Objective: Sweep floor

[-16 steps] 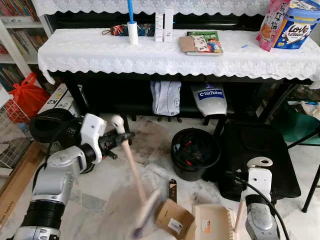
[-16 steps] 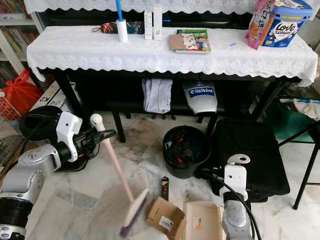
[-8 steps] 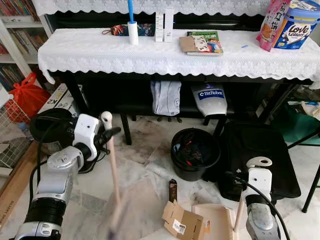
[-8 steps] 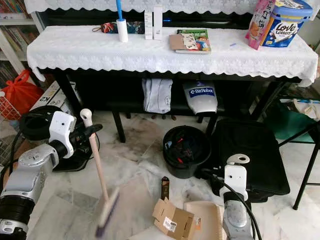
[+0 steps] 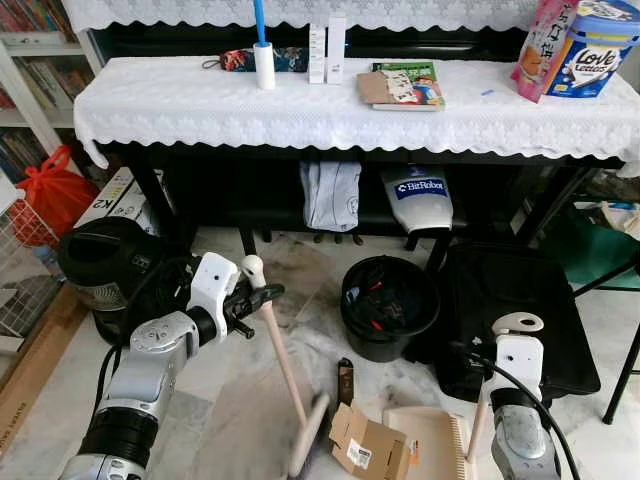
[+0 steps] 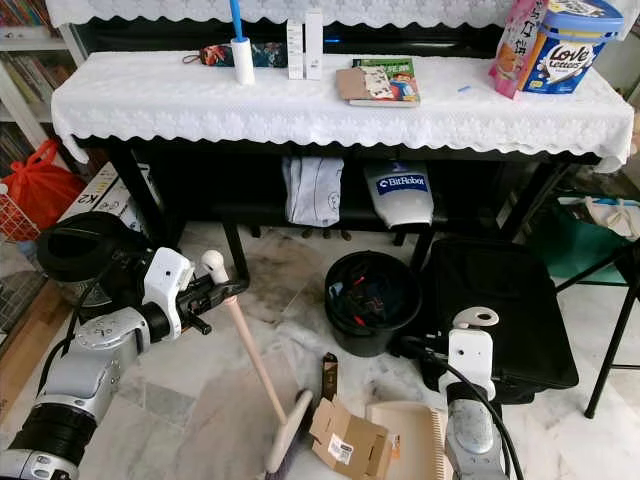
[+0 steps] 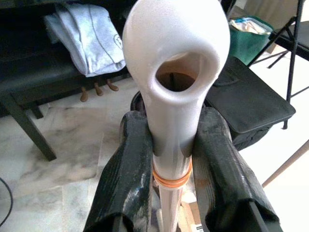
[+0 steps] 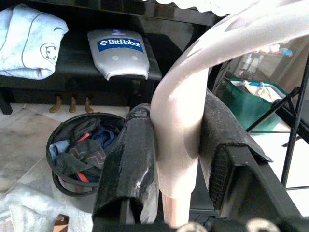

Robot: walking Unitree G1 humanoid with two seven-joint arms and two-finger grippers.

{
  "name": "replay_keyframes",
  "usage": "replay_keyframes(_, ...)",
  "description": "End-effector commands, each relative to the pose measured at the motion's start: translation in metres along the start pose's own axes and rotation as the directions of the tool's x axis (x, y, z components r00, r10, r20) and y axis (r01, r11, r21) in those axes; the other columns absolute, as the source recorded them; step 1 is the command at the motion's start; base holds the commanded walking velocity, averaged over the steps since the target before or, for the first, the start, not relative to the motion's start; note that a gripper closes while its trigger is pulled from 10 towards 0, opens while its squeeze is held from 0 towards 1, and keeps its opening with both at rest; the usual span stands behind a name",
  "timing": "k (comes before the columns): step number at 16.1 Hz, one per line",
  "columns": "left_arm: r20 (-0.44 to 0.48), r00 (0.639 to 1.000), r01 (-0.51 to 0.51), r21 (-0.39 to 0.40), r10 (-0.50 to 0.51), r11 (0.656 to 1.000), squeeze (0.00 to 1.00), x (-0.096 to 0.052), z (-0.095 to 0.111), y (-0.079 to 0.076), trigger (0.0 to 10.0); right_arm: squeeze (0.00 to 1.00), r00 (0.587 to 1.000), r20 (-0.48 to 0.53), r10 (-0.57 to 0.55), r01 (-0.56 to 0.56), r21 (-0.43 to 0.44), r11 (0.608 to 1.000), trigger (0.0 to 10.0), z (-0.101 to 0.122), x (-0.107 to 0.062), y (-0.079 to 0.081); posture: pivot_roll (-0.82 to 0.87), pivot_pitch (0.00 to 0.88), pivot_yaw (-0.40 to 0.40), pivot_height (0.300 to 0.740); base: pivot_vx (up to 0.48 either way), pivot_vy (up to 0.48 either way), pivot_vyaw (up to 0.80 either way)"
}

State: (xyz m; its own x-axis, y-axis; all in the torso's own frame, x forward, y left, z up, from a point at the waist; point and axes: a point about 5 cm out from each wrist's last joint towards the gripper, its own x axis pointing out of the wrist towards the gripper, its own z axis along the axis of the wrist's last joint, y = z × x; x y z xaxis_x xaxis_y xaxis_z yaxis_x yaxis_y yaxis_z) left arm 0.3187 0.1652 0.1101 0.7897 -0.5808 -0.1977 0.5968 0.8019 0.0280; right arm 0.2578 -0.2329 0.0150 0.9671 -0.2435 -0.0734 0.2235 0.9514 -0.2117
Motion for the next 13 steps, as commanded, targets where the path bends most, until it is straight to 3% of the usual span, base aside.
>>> replay_keyframes(1, -0.027, 1.000, 0.011, 0.031, -0.010, 0.999, 0.00, -0.002, 0.003, 0.004, 10.0, 0.00, 0.997, -0.070, 0.017, -0.016, 0.014, 1.000, 10.0, -0.012, -0.007, 0.005, -0.05, 0.047, 0.039, 0.740, 0.000, 0.000, 0.00)
replay_keyframes(5, -0.047, 0.989, 0.140, -0.070, -0.143, 0.988, 0.00, -0.008, 0.001, -0.006, 10.0, 0.00, 0.997, -0.071, 0.013, -0.012, 0.017, 1.000, 10.0, -0.011, -0.006, 0.005, -0.04, 0.037, 0.041, 0.740, 0.000, 0.000, 0.00)
replay_keyframes(8, -0.027, 0.978, 0.202, -0.135, -0.207, 0.970, 0.00, -0.004, 0.002, -0.019, 10.0, 0.00, 0.998, -0.067, 0.013, -0.011, 0.019, 1.000, 10.0, -0.010, -0.004, 0.006, -0.05, 0.040, 0.040, 0.740, 0.000, 0.000, 0.00)
replay_keyframes(13, 0.083, 0.983, 0.182, -0.242, -0.166, 0.953, 0.00, 0.009, 0.014, -0.034, 10.0, 0.00, 0.998, -0.067, 0.002, -0.001, 0.015, 1.000, 10.0, -0.009, -0.003, 0.002, -0.03, 0.052, 0.041, 0.740, 0.000, 0.000, 0.00)
